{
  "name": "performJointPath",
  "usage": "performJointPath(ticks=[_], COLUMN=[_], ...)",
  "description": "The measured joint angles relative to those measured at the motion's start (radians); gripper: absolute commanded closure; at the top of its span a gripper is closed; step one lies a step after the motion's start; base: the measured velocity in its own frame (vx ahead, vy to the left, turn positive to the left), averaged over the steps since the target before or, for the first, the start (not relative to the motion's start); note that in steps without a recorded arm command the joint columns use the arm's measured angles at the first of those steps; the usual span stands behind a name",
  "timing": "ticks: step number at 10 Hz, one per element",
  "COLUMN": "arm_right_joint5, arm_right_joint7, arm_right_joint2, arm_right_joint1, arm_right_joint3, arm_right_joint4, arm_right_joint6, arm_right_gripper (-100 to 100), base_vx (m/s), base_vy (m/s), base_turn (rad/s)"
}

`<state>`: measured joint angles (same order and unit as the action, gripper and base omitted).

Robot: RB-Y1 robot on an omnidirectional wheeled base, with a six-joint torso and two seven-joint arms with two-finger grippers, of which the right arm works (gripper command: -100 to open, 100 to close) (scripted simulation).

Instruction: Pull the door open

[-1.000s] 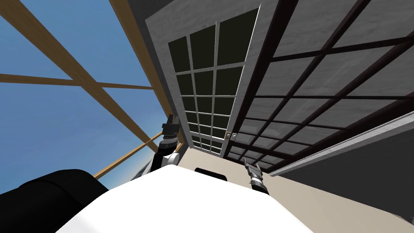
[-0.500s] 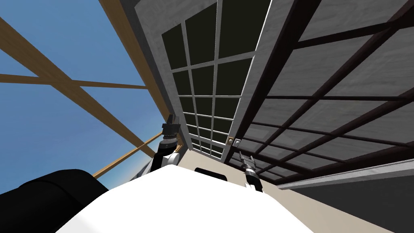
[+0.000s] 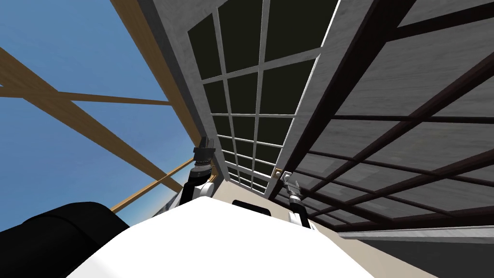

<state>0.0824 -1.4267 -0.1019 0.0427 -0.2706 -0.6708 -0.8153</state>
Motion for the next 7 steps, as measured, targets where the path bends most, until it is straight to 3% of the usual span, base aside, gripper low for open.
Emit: performJointPath(ticks=[1,7], arm_right_joint5=[0.000,0.003], arm_right_joint7=[0.000,0.000], arm_right_joint2=[0.000,0.006], arm_right_joint1=[0.001,0.001], arm_right_joint3=[0.000,0.005], arm_right_joint4=[0.002,0.002], arm_right_joint6=[-0.003,0.002], arm_right_gripper=[100,100], base_vx=[0.004,-0.015], base_vy=[0.005,0.009], base_turn=[0.020,0.006])
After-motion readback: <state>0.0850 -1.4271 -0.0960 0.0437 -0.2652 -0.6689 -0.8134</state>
